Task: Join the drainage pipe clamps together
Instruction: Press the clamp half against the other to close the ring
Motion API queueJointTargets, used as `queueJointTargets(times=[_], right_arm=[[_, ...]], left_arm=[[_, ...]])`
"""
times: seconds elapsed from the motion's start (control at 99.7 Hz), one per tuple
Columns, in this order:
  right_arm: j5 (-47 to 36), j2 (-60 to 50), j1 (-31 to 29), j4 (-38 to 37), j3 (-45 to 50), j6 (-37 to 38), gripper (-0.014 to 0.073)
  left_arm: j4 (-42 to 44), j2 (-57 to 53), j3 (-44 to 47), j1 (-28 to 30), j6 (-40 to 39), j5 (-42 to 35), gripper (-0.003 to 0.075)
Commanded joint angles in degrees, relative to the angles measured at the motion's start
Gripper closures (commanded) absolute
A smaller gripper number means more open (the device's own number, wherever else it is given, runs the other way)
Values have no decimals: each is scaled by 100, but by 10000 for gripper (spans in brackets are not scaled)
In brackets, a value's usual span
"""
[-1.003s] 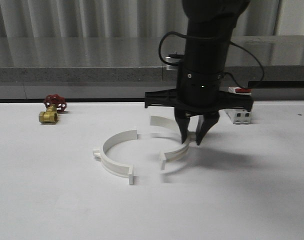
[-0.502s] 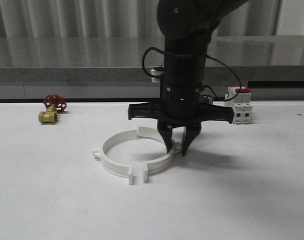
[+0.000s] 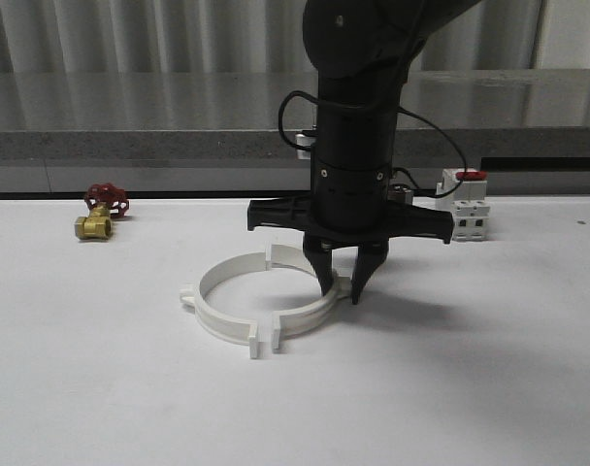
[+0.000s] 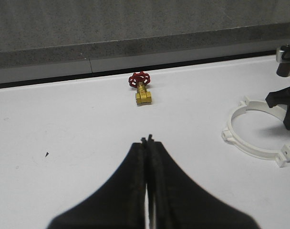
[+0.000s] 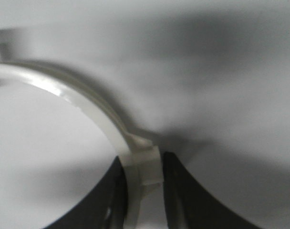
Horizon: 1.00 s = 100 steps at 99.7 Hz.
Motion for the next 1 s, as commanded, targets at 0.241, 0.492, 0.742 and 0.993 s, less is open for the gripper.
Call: queueJointTargets(times=[0.241,0.492,0.742,0.993], right_arm=[[-75,-215,88,53,-157,44,465],[-119,-215,89,136,-157,39,242],[-46,-215,89,-15,-191,-221,167],[676,-221,89,-310,-629,-557,167]], left_arm=[[-60,46,-149,19,6,-420,740],[-60,46,-149,19,6,-420,740],[-60,46,-149,19,6,-420,740],[-60,46,-149,19,6,-420,740]])
